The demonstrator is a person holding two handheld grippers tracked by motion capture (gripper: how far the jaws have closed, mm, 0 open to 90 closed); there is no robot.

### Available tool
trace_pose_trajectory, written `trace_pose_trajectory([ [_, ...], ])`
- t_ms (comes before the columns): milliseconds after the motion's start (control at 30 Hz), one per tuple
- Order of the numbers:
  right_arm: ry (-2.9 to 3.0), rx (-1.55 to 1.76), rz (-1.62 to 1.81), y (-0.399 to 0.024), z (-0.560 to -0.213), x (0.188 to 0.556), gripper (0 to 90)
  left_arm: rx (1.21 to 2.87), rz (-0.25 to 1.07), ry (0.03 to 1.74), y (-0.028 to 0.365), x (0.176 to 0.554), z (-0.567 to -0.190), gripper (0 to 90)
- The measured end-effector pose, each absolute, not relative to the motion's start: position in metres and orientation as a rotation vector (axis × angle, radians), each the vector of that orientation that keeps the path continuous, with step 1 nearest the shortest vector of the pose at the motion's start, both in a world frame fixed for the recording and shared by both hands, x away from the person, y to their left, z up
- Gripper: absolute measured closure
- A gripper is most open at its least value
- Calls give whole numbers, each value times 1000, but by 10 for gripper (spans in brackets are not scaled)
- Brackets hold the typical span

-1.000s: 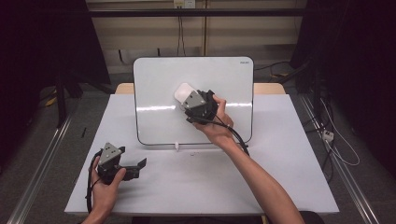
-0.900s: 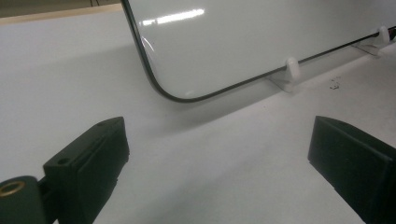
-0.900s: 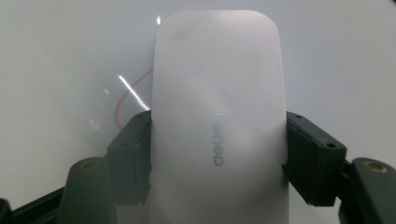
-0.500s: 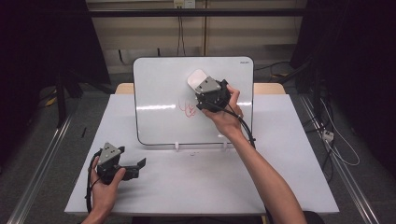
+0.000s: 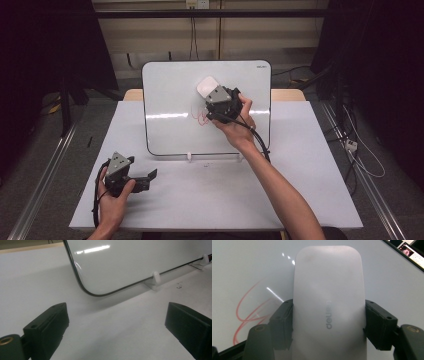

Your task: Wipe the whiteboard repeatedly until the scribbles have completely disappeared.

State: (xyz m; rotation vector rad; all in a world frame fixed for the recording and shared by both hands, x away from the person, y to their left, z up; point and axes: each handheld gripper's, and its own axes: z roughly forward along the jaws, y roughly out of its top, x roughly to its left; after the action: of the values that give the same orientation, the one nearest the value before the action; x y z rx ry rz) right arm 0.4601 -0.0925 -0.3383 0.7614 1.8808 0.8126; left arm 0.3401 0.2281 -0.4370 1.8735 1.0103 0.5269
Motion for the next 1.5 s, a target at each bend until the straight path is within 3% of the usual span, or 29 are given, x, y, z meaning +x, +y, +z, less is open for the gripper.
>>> trace_pose_trajectory([
  [867,1983,587,808,-51,-372,438,317,1875,528,1000,227,339,-437,49],
  [1500,1933,661,806,-81,-350,453,317,1873,530,1011,230,339,-437,49],
])
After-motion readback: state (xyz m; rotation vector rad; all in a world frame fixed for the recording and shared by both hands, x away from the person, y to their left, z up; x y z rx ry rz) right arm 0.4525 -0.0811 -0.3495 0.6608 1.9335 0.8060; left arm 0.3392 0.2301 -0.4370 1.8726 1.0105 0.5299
